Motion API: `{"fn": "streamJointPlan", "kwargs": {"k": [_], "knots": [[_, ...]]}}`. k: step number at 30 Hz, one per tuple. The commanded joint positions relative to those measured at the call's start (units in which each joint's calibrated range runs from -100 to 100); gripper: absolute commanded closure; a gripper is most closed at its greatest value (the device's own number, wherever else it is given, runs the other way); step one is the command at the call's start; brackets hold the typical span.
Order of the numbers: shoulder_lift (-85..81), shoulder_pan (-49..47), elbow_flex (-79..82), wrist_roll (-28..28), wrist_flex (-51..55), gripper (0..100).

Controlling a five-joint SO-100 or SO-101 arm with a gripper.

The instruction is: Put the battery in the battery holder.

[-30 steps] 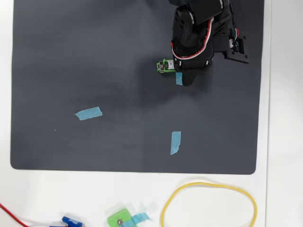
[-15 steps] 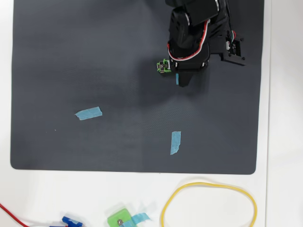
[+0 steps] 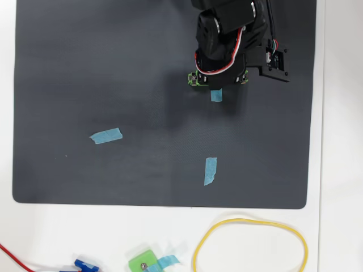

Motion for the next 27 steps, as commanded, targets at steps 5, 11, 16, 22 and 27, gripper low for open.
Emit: {"fn": "streamJointPlan", "kwargs": {"k": [5, 11, 16, 22, 27], "knots": [[-1.1, 0.3, -0.1, 0.2, 0.1, 99], [-1.1, 0.2, 0.0, 0.2, 0.3, 93], [-1.1, 0.2, 0.2, 0.2, 2.0, 80], [-2.3, 0.1, 0.2, 0.2, 2.0, 80], [-12.7, 0.4, 3.7, 0.2, 2.9, 80]]}}
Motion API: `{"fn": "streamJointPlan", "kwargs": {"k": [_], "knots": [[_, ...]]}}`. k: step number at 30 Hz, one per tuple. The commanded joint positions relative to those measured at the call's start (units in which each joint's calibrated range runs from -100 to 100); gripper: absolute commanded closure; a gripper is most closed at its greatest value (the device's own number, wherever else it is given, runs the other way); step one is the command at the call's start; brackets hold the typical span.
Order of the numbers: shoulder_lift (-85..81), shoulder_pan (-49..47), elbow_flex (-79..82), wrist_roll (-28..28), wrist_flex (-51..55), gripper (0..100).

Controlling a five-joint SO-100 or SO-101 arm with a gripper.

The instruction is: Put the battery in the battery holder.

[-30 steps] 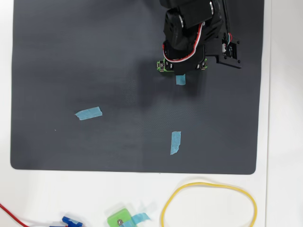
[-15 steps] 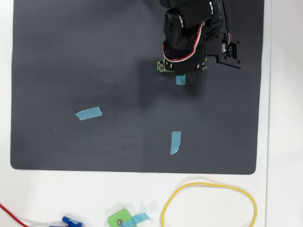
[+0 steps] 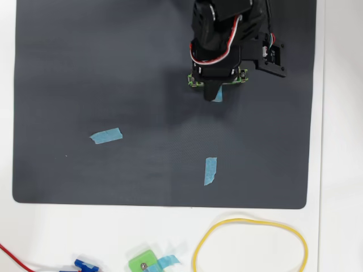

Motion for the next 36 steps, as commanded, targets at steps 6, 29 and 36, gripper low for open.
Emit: {"fn": "streamJointPlan", "kwargs": {"k": [6, 29, 36], "knots": [[-6.8, 1.1, 0.3, 1.1, 0.2, 96], [1.8, 1.1, -2.2, 4.0, -0.8, 100], [3.5, 1.1, -2.8, 4.1, -3.2, 100]]}}
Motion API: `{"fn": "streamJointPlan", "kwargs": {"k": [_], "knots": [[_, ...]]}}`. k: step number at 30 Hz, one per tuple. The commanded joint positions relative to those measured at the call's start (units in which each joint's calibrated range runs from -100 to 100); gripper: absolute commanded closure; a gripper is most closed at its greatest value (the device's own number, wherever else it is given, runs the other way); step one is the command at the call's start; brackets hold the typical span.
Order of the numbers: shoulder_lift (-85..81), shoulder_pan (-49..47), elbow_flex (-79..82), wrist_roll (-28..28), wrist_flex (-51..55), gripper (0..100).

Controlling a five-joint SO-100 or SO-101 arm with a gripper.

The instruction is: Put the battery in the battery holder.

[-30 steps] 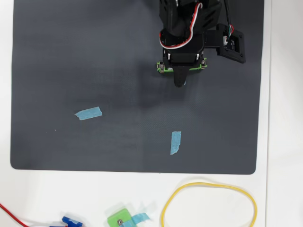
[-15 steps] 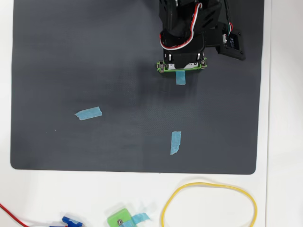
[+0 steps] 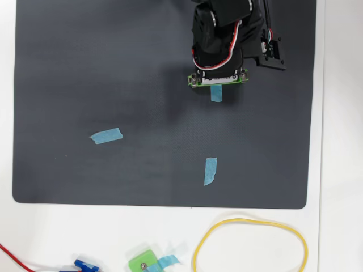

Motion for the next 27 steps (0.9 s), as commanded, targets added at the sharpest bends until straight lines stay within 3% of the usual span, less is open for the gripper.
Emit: {"fn": "streamJointPlan", "kwargs": {"k": [1, 27], "knots": [[-0.3, 1.1, -2.4, 0.3, -1.3, 100], [-10.2, 1.0, 0.5, 2.4, -4.5, 100]]}}
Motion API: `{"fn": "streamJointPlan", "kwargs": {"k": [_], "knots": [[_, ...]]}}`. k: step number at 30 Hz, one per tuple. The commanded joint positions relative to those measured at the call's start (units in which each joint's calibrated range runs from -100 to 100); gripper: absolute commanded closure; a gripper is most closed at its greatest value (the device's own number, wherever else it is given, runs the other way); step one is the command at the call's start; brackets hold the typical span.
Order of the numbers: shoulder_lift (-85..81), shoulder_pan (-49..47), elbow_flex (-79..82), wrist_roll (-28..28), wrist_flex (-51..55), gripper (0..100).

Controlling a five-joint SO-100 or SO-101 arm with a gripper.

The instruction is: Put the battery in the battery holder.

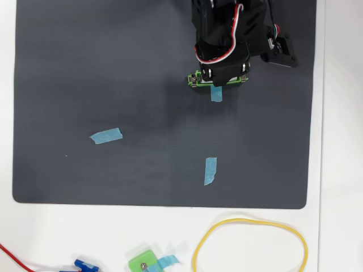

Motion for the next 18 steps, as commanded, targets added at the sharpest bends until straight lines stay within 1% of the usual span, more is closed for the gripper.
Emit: {"fn": "streamJointPlan", "kwargs": {"k": [1, 6, 18], "knots": [[-1.3, 1.1, -0.3, 0.2, -3.4, 100], [3.1, 1.1, -1.1, 0.2, -3.4, 100], [4.4, 1.1, -1.2, 0.2, -3.4, 100]]}}
